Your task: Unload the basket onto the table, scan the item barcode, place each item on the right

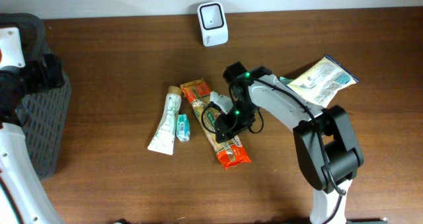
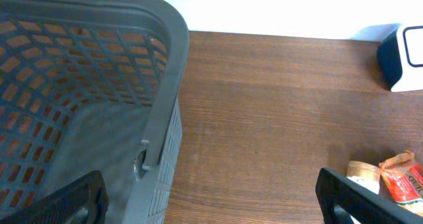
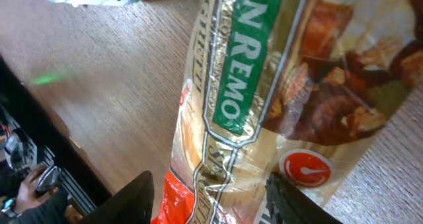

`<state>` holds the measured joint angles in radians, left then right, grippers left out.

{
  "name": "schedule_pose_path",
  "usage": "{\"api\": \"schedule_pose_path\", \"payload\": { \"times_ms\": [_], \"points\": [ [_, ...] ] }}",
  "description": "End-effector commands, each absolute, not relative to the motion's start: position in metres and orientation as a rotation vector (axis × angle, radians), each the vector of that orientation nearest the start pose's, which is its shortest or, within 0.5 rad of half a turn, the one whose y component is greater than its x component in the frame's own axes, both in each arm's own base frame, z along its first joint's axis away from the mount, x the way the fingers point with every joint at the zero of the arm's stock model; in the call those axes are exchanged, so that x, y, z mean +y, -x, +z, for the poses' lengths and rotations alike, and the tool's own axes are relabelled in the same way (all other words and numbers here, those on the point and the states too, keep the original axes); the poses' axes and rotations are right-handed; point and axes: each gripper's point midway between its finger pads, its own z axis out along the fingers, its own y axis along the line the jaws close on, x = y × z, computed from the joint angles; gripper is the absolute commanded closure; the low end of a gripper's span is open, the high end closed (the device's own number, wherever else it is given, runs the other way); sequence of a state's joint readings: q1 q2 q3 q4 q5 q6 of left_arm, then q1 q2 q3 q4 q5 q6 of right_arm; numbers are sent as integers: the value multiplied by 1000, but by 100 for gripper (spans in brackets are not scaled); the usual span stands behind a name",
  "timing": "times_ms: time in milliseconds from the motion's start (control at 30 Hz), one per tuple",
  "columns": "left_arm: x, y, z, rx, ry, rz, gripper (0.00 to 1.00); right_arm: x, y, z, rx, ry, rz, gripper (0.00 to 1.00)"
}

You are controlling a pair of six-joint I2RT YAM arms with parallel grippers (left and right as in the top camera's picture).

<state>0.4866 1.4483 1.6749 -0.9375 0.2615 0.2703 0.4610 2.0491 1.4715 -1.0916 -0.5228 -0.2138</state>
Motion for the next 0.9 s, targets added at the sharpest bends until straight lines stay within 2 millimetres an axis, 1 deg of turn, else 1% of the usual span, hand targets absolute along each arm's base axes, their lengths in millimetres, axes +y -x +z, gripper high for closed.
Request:
{"api": "schedule_pose_path", "payload": {
  "times_ms": [0,33,133,167,233,333,400,433,500,533,700,767,800,833,867],
  "points": [
    [145,-369,339,2238,88,119,1,221,-304,43,3061,908,677,42],
    [145,-369,339,2238,88,119,1,214,-310,41,3075,882,574,36],
    [145,-369,339,2238,88,119,1,204,-316,33,3093,860,281,25],
    [145,-369,339,2238,88,119,1,209,-314,32,3077,882,213,20],
    [145,-369,339,2238,88,119,1,221,-311,29,3047,915,167,11],
    [145,-369,339,2238,88,119,1,238,-298,19,3040,917,177,10],
    [145,-369,339,2238,88,119,1,238,-294,12,3058,872,183,10],
    [145,-369,339,2238,88,119,1,235,-292,5,3076,833,186,11],
    [145,-369,339,2238,88,119,1,232,-288,-3,3091,798,183,14],
    [145,-369,339,2238,88,119,1,231,-285,-7,3097,800,180,17],
    [145,-369,339,2238,88,119,1,230,-284,-8,3102,801,182,56],
    [145,-369,339,2238,88,119,1,234,-280,-6,3113,803,228,88],
    [145,-369,339,2238,88,119,1,236,-278,-4,3125,799,265,96],
    [145,-369,339,2238,88,119,1,238,-277,-1,3135,792,306,96],
    [145,-369,339,2238,88,119,1,244,-277,9,3144,780,412,96]
  ]
}}
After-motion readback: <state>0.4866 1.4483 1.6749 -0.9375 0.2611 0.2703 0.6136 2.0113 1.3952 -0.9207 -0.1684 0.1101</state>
